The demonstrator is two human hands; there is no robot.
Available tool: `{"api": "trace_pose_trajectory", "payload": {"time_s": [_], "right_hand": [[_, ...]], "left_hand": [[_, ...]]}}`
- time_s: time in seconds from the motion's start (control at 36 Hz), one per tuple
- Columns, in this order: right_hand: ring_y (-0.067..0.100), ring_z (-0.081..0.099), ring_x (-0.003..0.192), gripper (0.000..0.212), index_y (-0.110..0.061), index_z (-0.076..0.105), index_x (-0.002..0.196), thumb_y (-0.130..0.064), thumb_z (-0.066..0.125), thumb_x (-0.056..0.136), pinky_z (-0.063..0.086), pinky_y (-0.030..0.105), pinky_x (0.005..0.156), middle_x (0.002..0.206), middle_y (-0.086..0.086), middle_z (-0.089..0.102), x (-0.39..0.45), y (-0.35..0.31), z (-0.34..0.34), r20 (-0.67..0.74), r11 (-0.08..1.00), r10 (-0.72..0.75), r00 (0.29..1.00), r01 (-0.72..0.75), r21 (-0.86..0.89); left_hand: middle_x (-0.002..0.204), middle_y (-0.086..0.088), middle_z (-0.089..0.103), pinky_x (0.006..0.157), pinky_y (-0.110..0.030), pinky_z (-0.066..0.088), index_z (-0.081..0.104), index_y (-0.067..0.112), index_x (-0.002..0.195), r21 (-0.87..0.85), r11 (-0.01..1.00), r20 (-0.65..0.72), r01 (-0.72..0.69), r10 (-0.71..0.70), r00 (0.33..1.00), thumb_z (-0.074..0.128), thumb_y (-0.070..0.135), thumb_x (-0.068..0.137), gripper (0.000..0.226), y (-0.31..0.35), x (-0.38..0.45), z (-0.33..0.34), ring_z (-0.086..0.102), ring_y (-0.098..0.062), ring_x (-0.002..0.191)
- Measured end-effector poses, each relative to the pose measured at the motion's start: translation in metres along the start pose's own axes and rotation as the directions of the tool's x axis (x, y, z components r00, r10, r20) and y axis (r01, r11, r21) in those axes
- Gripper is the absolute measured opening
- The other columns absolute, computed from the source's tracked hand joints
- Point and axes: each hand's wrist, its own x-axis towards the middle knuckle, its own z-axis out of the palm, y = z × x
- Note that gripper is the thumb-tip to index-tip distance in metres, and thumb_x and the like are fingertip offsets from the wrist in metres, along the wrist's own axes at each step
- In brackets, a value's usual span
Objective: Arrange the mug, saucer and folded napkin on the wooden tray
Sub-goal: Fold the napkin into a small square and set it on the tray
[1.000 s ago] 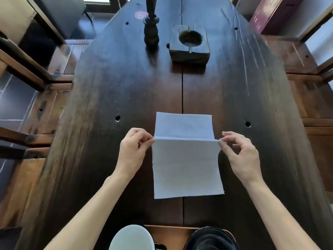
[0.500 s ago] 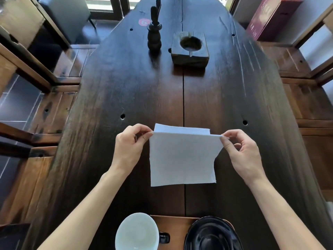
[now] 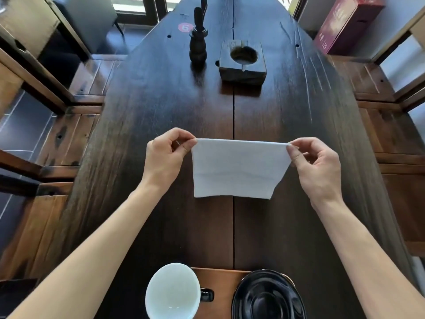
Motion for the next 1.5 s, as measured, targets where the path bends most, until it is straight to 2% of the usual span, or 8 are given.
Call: {"api": "trace_pose_trajectory", "payload": {"time_s": [0.14, 0.39, 0.72, 0.94, 1.14, 1.25, 1.39, 1.5], "right_hand": [[0.012, 0.074, 0.07, 0.007, -0.013, 0.067, 0.098, -0.019, 0.069, 0.095, 0.061, 0.028, 0.074, 0.083, 0.0, 0.073, 0.007, -0.009, 0.003, -0.014, 0.997, -0.041, 0.999, 0.042, 0.063], [0.013, 0.073, 0.093, 0.009, -0.012, 0.073, 0.1, -0.008, 0.071, 0.092, 0.056, 0.025, 0.088, 0.101, -0.005, 0.075, -0.016, 0.007, 0.004, 0.055, 0.992, -0.128, 0.99, 0.129, -0.01], [0.006, 0.07, 0.086, 0.015, -0.021, 0.074, 0.092, -0.006, 0.074, 0.089, 0.049, 0.007, 0.078, 0.087, -0.013, 0.074, -0.082, 0.069, 0.005, 0.285, 0.991, 0.119, 0.951, -0.093, -0.101], [0.012, 0.069, 0.084, 0.023, -0.025, 0.076, 0.081, -0.002, 0.079, 0.083, 0.054, 0.024, 0.078, 0.092, -0.014, 0.072, -0.104, 0.086, -0.002, 0.438, 0.98, 0.175, 0.882, -0.113, -0.165], [0.009, 0.063, 0.094, 0.022, -0.033, 0.077, 0.075, -0.012, 0.083, 0.08, 0.045, 0.015, 0.079, 0.103, -0.018, 0.063, -0.102, 0.103, -0.007, 0.55, 0.948, 0.211, 0.808, -0.032, -0.317], [0.013, 0.061, 0.089, 0.024, -0.035, 0.072, 0.071, -0.015, 0.081, 0.081, 0.045, 0.017, 0.073, 0.101, -0.016, 0.062, -0.093, 0.107, -0.007, 0.576, 0.94, 0.25, 0.779, -0.054, -0.335], [0.009, 0.061, 0.081, 0.014, -0.027, 0.075, 0.082, -0.013, 0.078, 0.085, 0.046, 0.014, 0.07, 0.087, -0.011, 0.068, -0.062, 0.098, -0.001, 0.491, 0.952, 0.239, 0.837, -0.103, -0.288], [0.007, 0.06, 0.079, 0.009, -0.028, 0.075, 0.088, -0.019, 0.077, 0.087, 0.044, 0.007, 0.068, 0.088, -0.009, 0.07, -0.03, 0.095, 0.012, 0.408, 0.95, 0.253, 0.877, -0.147, -0.274]], "left_hand": [[0.079, 0.015, 0.063, 0.062, -0.011, 0.042, 0.074, 0.017, 0.092, 0.007, 0.999, -0.047, -0.043, 0.044, 0.998, 0.073, 0.017, 0.089, 0.003, 0.005, 0.013, -0.003, 0.049, -0.002, 0.061], [0.091, -0.004, 0.057, 0.066, -0.017, 0.046, 0.078, 0.018, 0.089, 0.027, 0.999, -0.118, -0.034, 0.037, 0.992, 0.077, 0.015, 0.084, 0.006, -0.01, -0.012, -0.006, 0.051, -0.007, 0.072], [0.08, 0.003, 0.06, 0.067, -0.011, 0.044, 0.079, 0.02, 0.083, 0.046, 0.972, 0.268, 0.232, -0.236, 0.934, 0.08, 0.009, 0.08, 0.012, -0.061, -0.084, 0.004, 0.055, -0.011, 0.072], [0.081, -0.001, 0.063, 0.072, -0.031, 0.05, 0.077, 0.031, 0.07, 0.219, 0.939, 0.514, 0.265, -0.342, 0.786, 0.084, 0.013, 0.076, 0.021, -0.077, -0.095, 0.002, 0.06, -0.014, 0.072], [0.077, 0.005, 0.064, 0.067, -0.027, 0.049, 0.078, 0.031, 0.071, 0.337, 0.911, 0.632, 0.239, -0.407, 0.66, 0.088, 0.022, 0.071, 0.014, -0.087, -0.092, 0.006, 0.054, -0.005, 0.065], [0.074, 0.006, 0.063, 0.059, -0.014, 0.043, 0.074, 0.031, 0.072, 0.318, 0.92, 0.594, 0.23, -0.383, 0.708, 0.082, 0.022, 0.08, 0.014, -0.089, -0.082, 0.01, 0.051, 0.0, 0.06], [0.08, 0.004, 0.067, 0.062, -0.018, 0.044, 0.071, 0.029, 0.089, 0.257, 0.918, 0.405, 0.303, -0.387, 0.828, 0.072, 0.028, 0.089, 0.001, -0.085, -0.054, 0.02, 0.055, -0.007, 0.066], [0.087, 0.0, 0.062, 0.07, -0.024, 0.048, 0.067, 0.027, 0.108, 0.221, 0.924, 0.309, 0.312, -0.37, 0.876, 0.069, 0.027, 0.092, 0.017, -0.084, -0.027, 0.035, 0.054, -0.009, 0.07]]}}
